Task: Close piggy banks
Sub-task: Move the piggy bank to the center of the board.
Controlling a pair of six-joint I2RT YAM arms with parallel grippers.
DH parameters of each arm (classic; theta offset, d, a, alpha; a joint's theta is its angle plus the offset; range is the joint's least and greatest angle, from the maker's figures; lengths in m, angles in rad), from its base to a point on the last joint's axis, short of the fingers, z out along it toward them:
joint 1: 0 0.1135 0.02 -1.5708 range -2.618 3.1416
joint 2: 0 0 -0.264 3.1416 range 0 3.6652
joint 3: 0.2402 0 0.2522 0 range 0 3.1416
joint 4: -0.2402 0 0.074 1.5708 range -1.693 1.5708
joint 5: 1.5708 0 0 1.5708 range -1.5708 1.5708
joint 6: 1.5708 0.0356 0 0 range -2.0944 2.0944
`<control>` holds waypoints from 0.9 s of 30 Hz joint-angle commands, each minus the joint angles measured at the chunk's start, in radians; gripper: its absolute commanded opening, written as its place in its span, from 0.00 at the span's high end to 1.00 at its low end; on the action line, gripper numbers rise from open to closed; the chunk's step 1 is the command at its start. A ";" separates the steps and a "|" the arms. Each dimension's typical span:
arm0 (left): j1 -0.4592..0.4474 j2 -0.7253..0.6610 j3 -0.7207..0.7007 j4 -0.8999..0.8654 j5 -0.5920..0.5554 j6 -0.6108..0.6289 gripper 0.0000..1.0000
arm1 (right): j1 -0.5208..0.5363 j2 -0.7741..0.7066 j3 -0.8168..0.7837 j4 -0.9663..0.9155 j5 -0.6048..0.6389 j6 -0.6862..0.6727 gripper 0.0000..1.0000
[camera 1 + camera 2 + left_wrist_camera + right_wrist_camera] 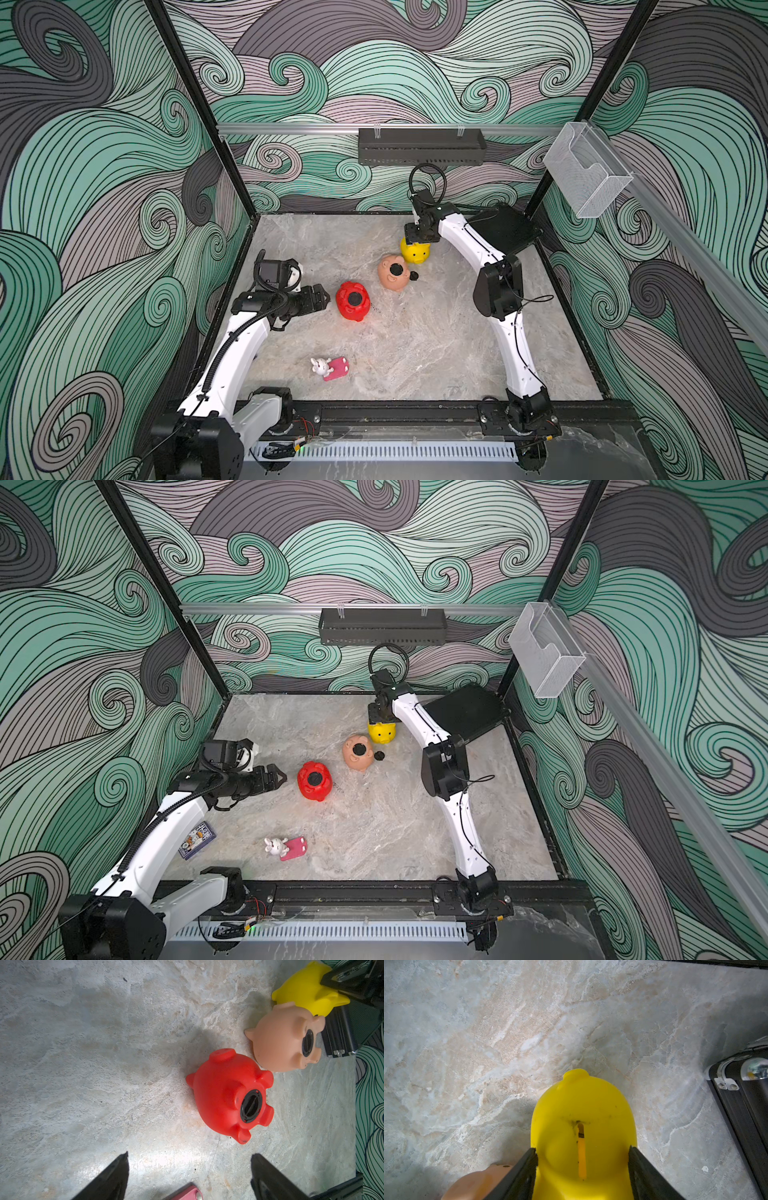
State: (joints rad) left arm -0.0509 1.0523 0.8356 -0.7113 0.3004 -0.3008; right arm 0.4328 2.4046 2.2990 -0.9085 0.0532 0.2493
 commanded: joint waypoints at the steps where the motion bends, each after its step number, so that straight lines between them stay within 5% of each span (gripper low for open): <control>1: -0.007 0.004 0.036 -0.012 0.011 0.012 0.09 | 0.004 -0.016 -0.048 -0.110 -0.033 0.032 0.32; 27: -0.014 0.004 0.034 -0.008 0.012 0.011 0.09 | 0.011 -0.088 -0.155 -0.206 -0.108 0.030 0.35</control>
State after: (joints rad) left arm -0.0578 1.0523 0.8356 -0.7113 0.3012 -0.3000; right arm 0.4362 2.3142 2.1895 -0.9997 -0.0227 0.2874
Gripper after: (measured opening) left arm 0.910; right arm 0.653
